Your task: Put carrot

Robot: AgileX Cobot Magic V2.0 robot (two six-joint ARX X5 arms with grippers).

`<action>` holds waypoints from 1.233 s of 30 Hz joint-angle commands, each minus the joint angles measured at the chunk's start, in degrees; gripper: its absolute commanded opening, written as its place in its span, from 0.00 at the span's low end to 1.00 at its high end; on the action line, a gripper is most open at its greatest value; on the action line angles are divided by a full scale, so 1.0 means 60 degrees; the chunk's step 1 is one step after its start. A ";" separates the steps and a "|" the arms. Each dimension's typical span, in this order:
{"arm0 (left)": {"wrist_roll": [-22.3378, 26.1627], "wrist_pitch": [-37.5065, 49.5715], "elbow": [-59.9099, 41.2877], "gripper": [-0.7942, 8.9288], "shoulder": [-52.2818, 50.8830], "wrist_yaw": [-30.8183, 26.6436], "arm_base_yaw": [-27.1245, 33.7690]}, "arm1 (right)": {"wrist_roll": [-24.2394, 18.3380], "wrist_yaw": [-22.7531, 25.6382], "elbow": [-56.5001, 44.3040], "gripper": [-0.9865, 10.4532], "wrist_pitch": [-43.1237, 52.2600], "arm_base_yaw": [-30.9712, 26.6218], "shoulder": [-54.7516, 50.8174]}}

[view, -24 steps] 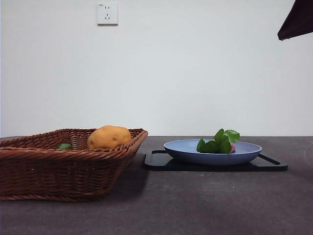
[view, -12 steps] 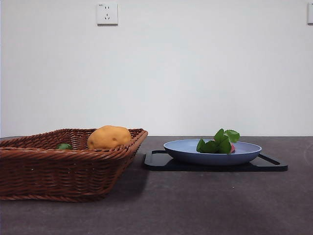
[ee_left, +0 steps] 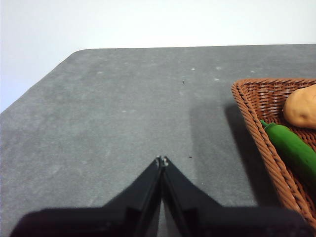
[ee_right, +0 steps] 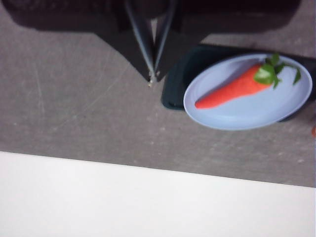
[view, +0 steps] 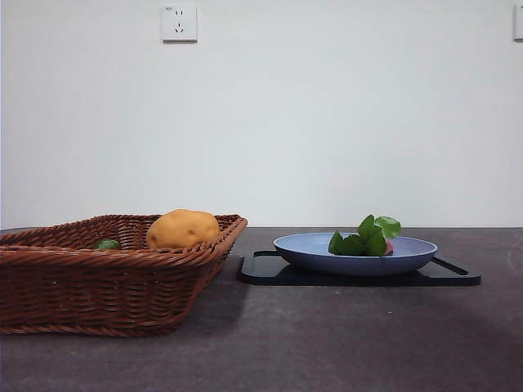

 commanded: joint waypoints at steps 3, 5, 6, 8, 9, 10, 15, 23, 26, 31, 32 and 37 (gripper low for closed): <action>0.0106 0.0124 -0.0102 0.09 -0.0036 -0.0029 0.0033 | 0.0127 -0.0674 -0.0831 0.09 0.0273 -0.0528 -0.0572; 0.0106 0.0124 -0.0102 0.09 -0.0036 -0.0029 0.0033 | 0.0302 -0.0685 -0.1086 0.09 0.0270 -0.0667 -0.0769; 0.0102 0.0124 -0.0102 0.09 -0.0036 -0.0029 0.0033 | 0.0335 -0.0688 -0.1184 0.09 0.0270 -0.0721 -0.0849; 0.0106 0.0124 -0.0102 0.09 -0.0036 -0.0029 0.0033 | 0.0441 -0.0688 -0.1326 0.09 0.0270 -0.0787 -0.0991; 0.0102 0.0124 -0.0102 0.09 -0.0036 -0.0029 0.0033 | 0.0474 -0.0685 -0.1395 0.09 0.0273 -0.0812 -0.1064; 0.0106 0.0124 -0.0102 0.09 -0.0036 -0.0029 0.0033 | 0.0477 -0.0688 -0.1453 0.09 0.0270 -0.0834 -0.1122; 0.0106 0.0124 -0.0102 0.09 -0.0036 -0.0029 0.0033 | 0.0710 -0.0681 -0.1800 0.09 0.0273 -0.0874 -0.1373; 0.0106 0.0127 -0.0102 0.09 -0.0036 -0.0029 0.0033 | 0.0958 -0.0678 -0.2164 0.09 0.0528 -0.0925 -0.1650; 0.0102 0.0127 -0.0102 0.09 -0.0036 -0.0029 0.0033 | 0.1009 -0.0674 -0.2164 0.09 0.0546 -0.0998 -0.1650; 0.0106 0.0124 -0.0102 0.09 -0.0036 -0.0029 0.0033 | 0.1024 -0.0594 -0.2164 0.09 0.0543 -0.1042 -0.1650; 0.0106 0.0124 -0.0102 0.09 -0.0036 -0.0029 0.0033 | 0.1035 -0.0608 -0.2164 0.09 0.0554 -0.1042 -0.1650; 0.0106 0.0127 -0.0102 0.09 -0.0036 -0.0029 0.0033 | 0.1035 -0.0601 -0.2160 0.09 0.0557 -0.1042 -0.1628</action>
